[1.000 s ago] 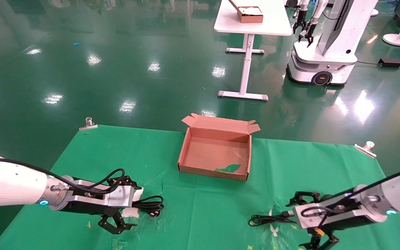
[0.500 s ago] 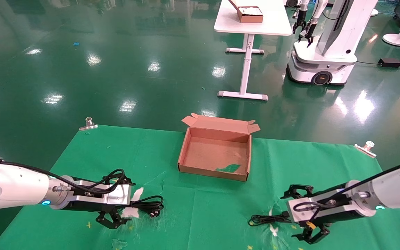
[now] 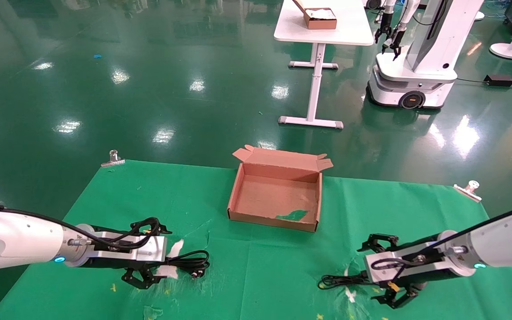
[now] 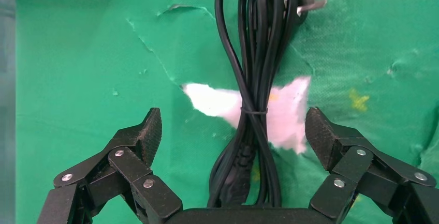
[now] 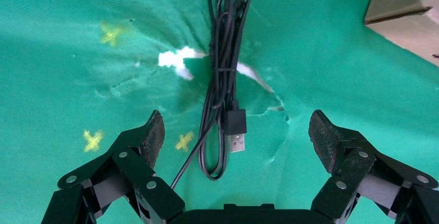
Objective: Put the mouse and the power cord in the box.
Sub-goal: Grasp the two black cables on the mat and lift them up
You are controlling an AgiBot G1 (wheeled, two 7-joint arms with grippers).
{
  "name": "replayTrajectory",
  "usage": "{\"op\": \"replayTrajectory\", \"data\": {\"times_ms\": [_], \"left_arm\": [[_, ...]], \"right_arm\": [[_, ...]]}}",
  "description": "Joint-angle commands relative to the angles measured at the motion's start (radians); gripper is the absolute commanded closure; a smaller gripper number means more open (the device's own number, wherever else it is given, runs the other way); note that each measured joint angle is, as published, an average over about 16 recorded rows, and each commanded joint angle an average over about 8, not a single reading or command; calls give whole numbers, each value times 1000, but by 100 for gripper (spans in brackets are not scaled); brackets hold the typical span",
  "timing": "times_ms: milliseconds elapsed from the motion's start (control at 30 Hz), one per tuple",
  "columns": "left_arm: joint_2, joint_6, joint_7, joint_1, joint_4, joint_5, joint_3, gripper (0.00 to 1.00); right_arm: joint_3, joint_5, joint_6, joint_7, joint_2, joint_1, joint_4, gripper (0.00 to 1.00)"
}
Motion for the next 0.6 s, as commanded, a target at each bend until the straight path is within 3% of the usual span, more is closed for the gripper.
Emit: {"op": "replayTrajectory", "data": {"times_ms": [33, 67, 133, 600], "left_arm": [[-1, -3, 7, 0, 2, 0, 0, 79], [-1, -4, 9, -1, 3, 1, 0, 91], [-1, -5, 11, -1, 4, 3, 2, 100], [-2, -2, 5, -1, 0, 0, -1, 100]], "right_arm": [[2, 2, 3, -3, -2, 0, -4, 100], [2, 3, 4, -3, -2, 0, -5, 100], [3, 4, 5, -4, -3, 0, -7, 100], [2, 3, 2, -3, -1, 0, -2, 100]]}}
